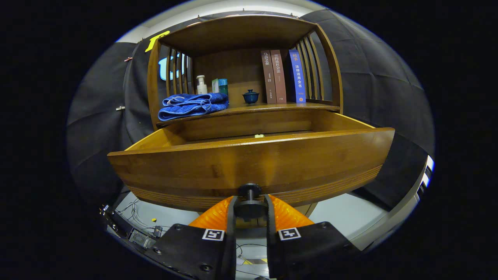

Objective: Pull open the drawer, take out the items inside it, and place them on the countertop above the cabinet.

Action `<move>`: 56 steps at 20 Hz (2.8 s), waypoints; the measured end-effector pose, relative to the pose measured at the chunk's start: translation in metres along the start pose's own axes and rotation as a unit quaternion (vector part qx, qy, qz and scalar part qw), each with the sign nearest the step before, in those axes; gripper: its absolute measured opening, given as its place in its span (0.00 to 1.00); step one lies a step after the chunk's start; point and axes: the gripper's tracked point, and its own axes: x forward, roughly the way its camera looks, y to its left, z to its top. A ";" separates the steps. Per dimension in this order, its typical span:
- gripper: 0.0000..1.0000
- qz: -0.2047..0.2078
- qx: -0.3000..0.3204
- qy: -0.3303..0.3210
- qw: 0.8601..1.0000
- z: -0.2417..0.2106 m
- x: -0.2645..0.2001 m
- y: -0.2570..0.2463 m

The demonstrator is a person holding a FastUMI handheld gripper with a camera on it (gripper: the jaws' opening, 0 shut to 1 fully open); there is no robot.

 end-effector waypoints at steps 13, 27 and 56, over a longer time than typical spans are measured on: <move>0.99 0.002 0.036 0.000 0.999 0.101 -0.042 -0.002; 0.99 -0.034 0.019 0.150 0.988 0.135 0.099 -0.016; 0.11 -0.052 -0.013 0.249 0.967 0.105 0.113 -0.032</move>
